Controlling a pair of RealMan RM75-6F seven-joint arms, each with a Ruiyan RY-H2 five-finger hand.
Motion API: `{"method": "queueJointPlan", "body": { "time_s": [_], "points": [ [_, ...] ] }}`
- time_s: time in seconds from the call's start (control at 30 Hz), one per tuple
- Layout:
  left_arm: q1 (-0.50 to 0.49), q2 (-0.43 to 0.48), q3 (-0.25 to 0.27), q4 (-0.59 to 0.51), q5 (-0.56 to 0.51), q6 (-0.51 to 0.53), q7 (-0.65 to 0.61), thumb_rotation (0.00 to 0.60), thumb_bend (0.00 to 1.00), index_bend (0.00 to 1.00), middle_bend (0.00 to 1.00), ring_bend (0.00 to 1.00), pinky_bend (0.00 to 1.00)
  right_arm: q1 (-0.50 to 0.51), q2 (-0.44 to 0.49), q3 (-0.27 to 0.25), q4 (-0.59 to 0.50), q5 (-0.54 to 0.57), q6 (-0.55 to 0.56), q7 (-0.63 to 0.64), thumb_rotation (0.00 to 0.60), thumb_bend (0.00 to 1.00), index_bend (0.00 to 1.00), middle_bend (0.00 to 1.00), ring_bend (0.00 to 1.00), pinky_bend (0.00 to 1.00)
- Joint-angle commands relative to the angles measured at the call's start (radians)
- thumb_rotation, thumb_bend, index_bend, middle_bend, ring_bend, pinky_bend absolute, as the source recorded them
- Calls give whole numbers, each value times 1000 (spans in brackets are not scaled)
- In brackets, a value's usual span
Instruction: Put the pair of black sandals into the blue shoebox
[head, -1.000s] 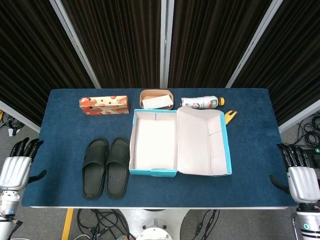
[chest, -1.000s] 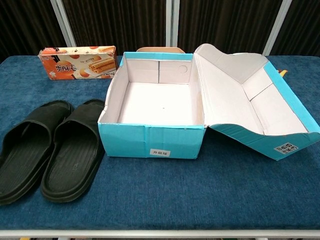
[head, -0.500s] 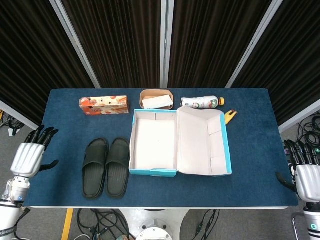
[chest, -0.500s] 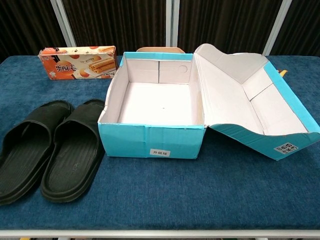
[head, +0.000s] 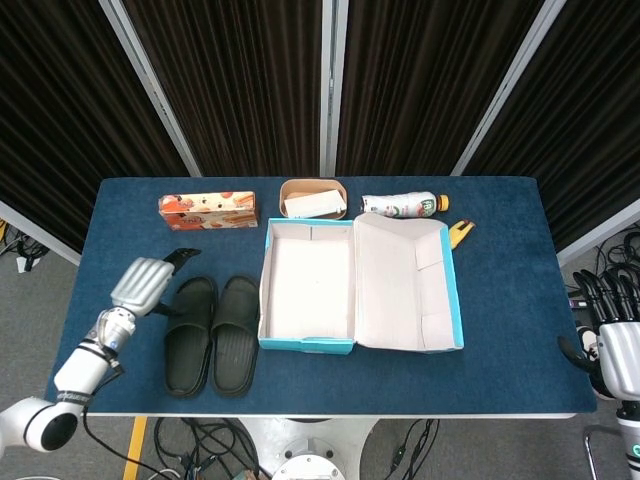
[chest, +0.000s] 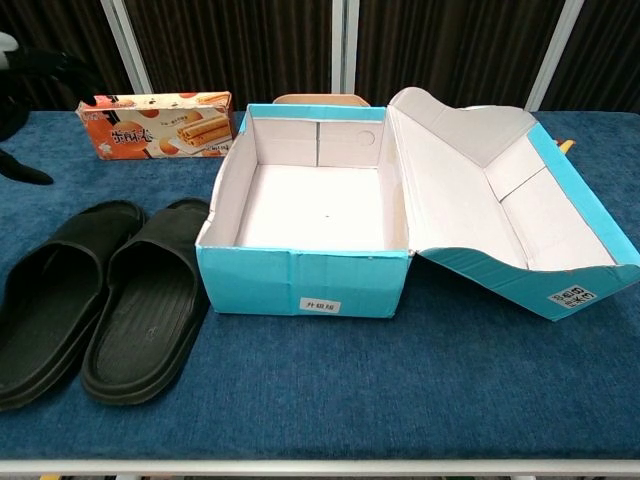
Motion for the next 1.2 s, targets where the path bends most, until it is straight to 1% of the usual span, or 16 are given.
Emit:
{"method": "queueJointPlan", "body": {
  "time_s": [0.03,0.17,0.2,0.37,0.47,0.57,0.67,0.77,0.97,1.2],
  "points": [
    [-114,-63,16,-1,-194,-81,203,600,94,139,145,692,792,0,1,-1,3,4,-3,3,600,109,9,99,0,56],
    [-202,-85,50,-49,-406,-54,416,600,90,119,122,694,794,1,0,-1,10,9,-7,13,600,109,9,99,0,57],
    [-222,-87,56,-64,-455,-46,451,600,88,115,117,696,795,1,-1,-1,12,9,-8,15,600,109,9,99,0,57],
    [-338,-98,76,-139,-722,17,597,600,87,110,109,711,800,3,-5,-3,29,12,-15,34,600,109,9,99,0,58],
    [-404,-113,85,-167,-849,73,670,600,87,107,100,716,805,3,-8,-3,41,13,-14,47,600,109,9,99,0,58],
    [-463,-137,90,-185,-947,133,736,600,87,106,100,723,806,2,-10,-5,52,16,-16,61,600,109,8,99,0,58],
    [-510,-165,86,-188,-1030,164,775,600,87,106,100,730,806,0,-12,-6,64,19,-17,74,600,109,8,99,0,58],
    [-550,-192,79,-174,-1099,171,801,600,87,106,100,733,808,-1,-14,-7,75,23,-19,87,600,109,9,99,0,58],
    [-608,-228,64,-130,-1221,140,821,600,87,105,100,737,814,-3,-17,-8,95,31,-23,108,600,110,9,99,0,58],
    [-664,-273,59,-63,-1320,130,855,600,87,105,100,737,815,-1,-23,-9,114,37,-31,126,600,110,8,99,0,58]
  ]
}}
